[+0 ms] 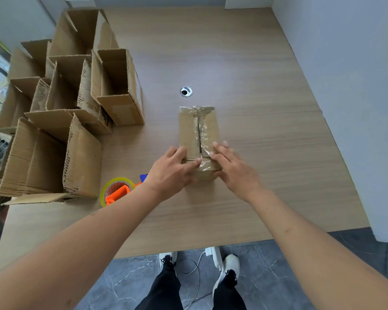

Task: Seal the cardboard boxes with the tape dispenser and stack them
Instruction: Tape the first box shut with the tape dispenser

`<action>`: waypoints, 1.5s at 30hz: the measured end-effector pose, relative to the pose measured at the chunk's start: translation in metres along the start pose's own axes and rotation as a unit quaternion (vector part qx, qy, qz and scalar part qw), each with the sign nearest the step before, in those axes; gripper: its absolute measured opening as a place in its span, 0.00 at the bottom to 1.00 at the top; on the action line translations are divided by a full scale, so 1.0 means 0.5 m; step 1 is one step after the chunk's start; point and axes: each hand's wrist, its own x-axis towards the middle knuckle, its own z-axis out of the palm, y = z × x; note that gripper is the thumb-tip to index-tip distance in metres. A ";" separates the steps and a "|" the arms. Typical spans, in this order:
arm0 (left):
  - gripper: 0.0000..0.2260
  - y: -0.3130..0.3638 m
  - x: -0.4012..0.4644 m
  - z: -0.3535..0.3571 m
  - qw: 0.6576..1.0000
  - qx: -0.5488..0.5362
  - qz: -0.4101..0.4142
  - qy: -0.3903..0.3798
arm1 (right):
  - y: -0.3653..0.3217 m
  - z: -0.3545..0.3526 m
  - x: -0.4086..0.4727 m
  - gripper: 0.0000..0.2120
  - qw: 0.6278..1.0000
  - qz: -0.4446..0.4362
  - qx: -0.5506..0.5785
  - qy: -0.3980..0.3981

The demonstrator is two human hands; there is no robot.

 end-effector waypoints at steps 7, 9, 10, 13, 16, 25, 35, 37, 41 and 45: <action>0.17 0.006 -0.009 -0.002 1.000 -0.016 0.004 0.023 | -0.016 -0.015 -0.006 0.32 0.997 0.072 0.017 -0.004; 0.15 0.009 -0.006 0.007 1.000 -0.022 -0.001 0.019 | -0.027 -0.016 -0.009 0.36 0.997 0.078 0.022 0.002; 0.15 0.008 -0.006 0.010 0.999 -0.034 -0.004 0.011 | -0.030 -0.015 -0.008 0.37 0.997 0.075 0.019 0.011; 0.15 0.003 -0.013 0.020 0.997 -0.072 -0.013 -0.007 | -0.031 -0.007 0.000 0.26 0.998 0.037 0.011 0.041; 0.17 0.004 -0.014 0.023 0.996 -0.080 -0.026 -0.017 | -0.029 0.001 0.004 0.18 0.997 0.042 0.034 0.049; 0.19 -0.017 0.002 -0.015 0.994 -0.025 0.015 -0.102 | -0.022 -0.024 0.018 0.21 0.999 0.039 0.031 0.011; 0.21 0.042 0.010 -0.011 0.996 0.027 0.025 -0.080 | 0.003 -0.043 0.043 0.23 0.999 0.015 -0.025 -0.041; 0.22 0.032 0.012 -0.017 0.996 0.021 0.039 -0.083 | -0.003 -0.053 0.040 0.25 0.997 0.023 -0.022 -0.069; 0.21 -0.002 0.021 -0.015 0.995 -0.001 0.059 -0.078 | -0.039 -0.067 0.027 0.32 0.992 0.059 0.034 -0.107; 0.18 -0.010 0.030 -0.006 0.996 -0.023 0.072 -0.051 | -0.053 -0.041 0.014 0.48 0.988 0.091 0.051 -0.113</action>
